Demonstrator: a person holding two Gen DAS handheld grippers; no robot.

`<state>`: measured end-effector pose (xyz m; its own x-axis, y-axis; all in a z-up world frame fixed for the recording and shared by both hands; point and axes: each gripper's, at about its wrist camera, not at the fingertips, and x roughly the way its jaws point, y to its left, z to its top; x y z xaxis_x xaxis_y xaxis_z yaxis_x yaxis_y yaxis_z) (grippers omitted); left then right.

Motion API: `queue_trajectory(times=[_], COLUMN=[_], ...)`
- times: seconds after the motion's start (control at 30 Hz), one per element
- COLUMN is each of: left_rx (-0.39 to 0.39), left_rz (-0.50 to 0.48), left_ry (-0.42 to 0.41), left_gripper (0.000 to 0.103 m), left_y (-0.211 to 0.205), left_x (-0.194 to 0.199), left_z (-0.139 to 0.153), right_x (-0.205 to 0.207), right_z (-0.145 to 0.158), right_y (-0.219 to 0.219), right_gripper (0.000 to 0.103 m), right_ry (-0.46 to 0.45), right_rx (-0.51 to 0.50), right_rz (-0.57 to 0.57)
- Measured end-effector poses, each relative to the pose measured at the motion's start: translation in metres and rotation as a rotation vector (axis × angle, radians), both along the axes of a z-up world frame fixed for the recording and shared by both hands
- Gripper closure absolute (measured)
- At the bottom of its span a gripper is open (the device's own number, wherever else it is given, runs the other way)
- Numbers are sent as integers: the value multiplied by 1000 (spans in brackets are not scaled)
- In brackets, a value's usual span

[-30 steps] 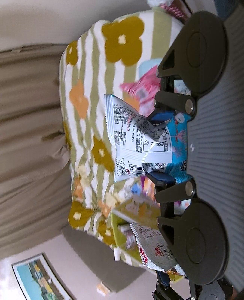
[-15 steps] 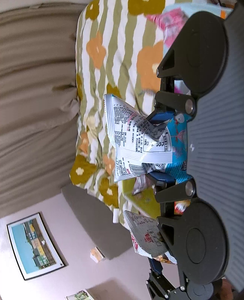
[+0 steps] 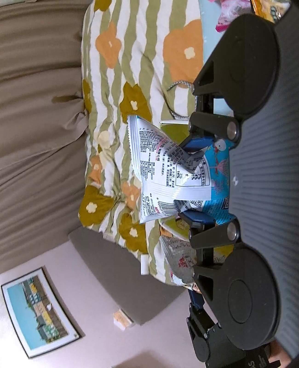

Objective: Organize snacks
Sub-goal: 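Carry both bags over the yellow box and lower them inside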

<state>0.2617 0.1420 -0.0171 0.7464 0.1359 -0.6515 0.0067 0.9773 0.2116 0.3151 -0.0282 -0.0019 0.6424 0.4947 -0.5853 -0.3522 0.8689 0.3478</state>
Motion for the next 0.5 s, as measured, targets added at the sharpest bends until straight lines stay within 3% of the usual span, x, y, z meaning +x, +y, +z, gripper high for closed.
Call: queue_trajectory(times=[0.1,0.17,0.2,0.23,0.5], left_rx=[-49,-59,-49,-41,-70], left_rz=[-13,-20,-25,-33,-58], left_ry=[47,70,70,68,78], left_gripper=[46,32,14,7,5], left_y=[14,19,20,20,31], left_x=[22,33,36,37,17], left_z=[-16,-25,-29,-32,-38], right_x=[7,11,13,14,18], right_z=[-12,-21,-25,-29,-47], right_y=[12,18,21,23,33], right_gripper=[34,34,34,34,34], right_ry=[26,45,56,66,86], right_rx=[-24,-34,-37,-40,-82], right_rz=[-43,-68,-79,-90,-123])
